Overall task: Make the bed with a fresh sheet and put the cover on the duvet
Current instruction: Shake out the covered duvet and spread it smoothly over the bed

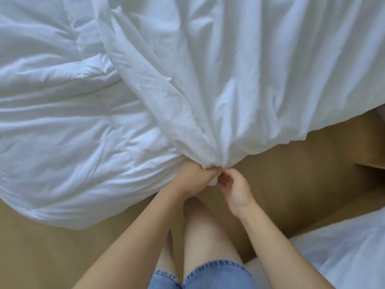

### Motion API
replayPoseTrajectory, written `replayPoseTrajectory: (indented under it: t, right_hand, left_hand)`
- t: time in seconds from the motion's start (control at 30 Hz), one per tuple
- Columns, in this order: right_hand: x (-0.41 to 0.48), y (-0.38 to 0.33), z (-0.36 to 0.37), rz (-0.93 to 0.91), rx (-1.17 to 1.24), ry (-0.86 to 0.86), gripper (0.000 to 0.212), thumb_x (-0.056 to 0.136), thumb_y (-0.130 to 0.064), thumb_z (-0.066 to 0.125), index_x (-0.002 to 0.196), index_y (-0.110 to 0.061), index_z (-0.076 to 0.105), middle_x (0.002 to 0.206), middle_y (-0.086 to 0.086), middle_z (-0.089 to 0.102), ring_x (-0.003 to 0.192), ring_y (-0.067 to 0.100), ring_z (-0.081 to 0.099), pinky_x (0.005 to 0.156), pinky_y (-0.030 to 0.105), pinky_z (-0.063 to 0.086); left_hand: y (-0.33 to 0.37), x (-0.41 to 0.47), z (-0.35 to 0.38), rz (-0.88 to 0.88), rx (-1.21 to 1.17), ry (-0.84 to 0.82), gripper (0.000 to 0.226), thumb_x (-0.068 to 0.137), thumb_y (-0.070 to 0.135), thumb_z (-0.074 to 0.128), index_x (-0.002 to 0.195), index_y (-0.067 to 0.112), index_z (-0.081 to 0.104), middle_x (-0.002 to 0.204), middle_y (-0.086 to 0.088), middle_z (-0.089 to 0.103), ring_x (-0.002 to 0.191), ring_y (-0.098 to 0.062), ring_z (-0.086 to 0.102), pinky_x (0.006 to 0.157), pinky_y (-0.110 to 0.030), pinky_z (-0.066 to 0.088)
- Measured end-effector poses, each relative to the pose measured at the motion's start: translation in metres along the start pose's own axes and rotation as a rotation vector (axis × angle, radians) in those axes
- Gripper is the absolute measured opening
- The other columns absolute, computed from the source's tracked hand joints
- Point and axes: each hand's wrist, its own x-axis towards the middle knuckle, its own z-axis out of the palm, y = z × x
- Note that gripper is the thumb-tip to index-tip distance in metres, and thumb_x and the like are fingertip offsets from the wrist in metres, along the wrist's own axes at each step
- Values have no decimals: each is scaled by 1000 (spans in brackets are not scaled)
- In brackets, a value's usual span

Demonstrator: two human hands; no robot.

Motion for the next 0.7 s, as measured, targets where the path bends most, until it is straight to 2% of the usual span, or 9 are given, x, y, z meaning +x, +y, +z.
replayPoseTrajectory:
  t: [0.07,0.17,0.2,0.3,0.37,0.43,0.5,0.6,0.7]
  right_hand:
    - [17,-15,-14,20,232,131,22,96,-21,45,89,-14,64,72,-4,69,72,14,64,65,25,52]
    - [43,-35,-22,26,339,187,29,93,-33,55,112,-13,63,102,3,70,93,19,67,82,35,55]
    - [51,-40,-20,53,390,168,30,91,-32,58,113,-11,63,103,5,70,95,22,67,82,37,55]
    - [68,-52,-17,105,582,27,13,90,-20,55,95,-11,62,75,3,70,76,21,66,63,29,55]
    - [72,-54,-17,106,676,-84,16,82,-12,56,98,-12,61,79,4,67,81,23,62,73,31,53]
    - [71,-53,-10,125,669,-186,29,73,-12,65,102,-12,62,91,7,68,89,27,64,81,39,53]
    - [69,-53,4,123,569,-226,30,73,-16,73,102,-12,66,99,11,70,94,30,67,82,44,55]
    - [74,-62,30,137,412,15,20,77,-19,77,94,-12,69,100,8,72,95,26,68,90,45,53]
    - [73,-76,47,148,417,124,20,82,-21,72,97,-9,68,106,9,70,96,27,67,90,47,53]
  left_hand:
    - [8,7,12,-3,-66,28,13,70,27,68,78,36,64,78,21,68,76,9,62,65,-12,51]
    - [4,15,29,-30,-120,99,17,66,33,69,81,37,62,78,27,67,77,12,62,66,-10,51]
    - [-2,15,31,-26,-96,106,21,66,33,71,85,37,62,82,25,67,82,11,63,68,-11,51]
    - [-23,8,27,-18,59,49,27,66,31,76,87,40,63,87,25,69,88,8,63,70,-13,51]
    - [-35,7,22,-25,179,38,32,59,40,75,89,44,62,91,24,69,92,8,62,73,-13,50]
    - [-44,13,20,-20,277,55,39,57,46,71,94,46,58,97,23,65,98,7,60,76,-11,50]
    - [-49,18,23,-28,306,107,35,66,41,74,97,45,58,97,23,63,95,7,59,71,-8,49]
    - [-48,23,33,-30,130,255,26,82,28,68,108,28,63,102,10,68,96,-2,63,76,-21,52]
    - [-29,16,38,8,12,353,16,82,21,62,98,21,64,97,0,70,97,-14,65,81,-33,54]
